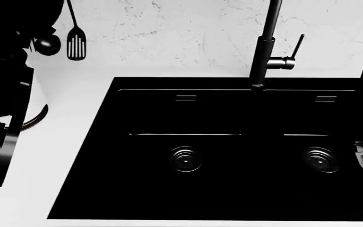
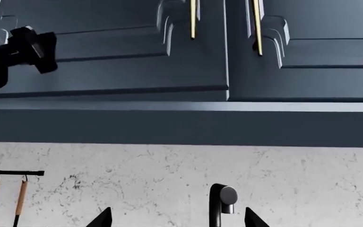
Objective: Pick the kettle from the counter and place it on the tray. Then pick the mug from the cabinet and place it on the tray. Then close the cabinet doors.
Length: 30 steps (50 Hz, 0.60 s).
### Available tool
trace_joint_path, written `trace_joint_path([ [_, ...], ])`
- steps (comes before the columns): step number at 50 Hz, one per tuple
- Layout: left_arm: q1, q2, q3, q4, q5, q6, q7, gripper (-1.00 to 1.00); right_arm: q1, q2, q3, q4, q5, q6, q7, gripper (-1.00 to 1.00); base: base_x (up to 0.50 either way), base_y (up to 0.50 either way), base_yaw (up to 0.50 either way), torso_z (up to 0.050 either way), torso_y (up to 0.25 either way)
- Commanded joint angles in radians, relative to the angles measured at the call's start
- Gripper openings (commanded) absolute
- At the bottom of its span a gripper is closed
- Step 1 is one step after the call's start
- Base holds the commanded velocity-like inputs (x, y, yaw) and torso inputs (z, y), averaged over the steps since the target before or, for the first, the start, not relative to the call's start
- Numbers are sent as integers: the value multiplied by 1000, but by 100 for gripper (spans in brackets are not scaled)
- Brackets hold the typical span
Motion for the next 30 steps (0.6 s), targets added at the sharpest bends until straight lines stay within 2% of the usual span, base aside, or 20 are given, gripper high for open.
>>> trace_joint_path([
  [1, 148, 65, 145, -100, -250, -639, 82, 100, -5, -14, 6, -1, -12, 9, -13, 100, 10, 0, -7, 0, 0],
  [30, 229, 84, 229, -187, -196, -615, 115, 100, -16, -32, 17, 2, -18, 30, -21, 100, 5, -1, -6, 0, 0],
])
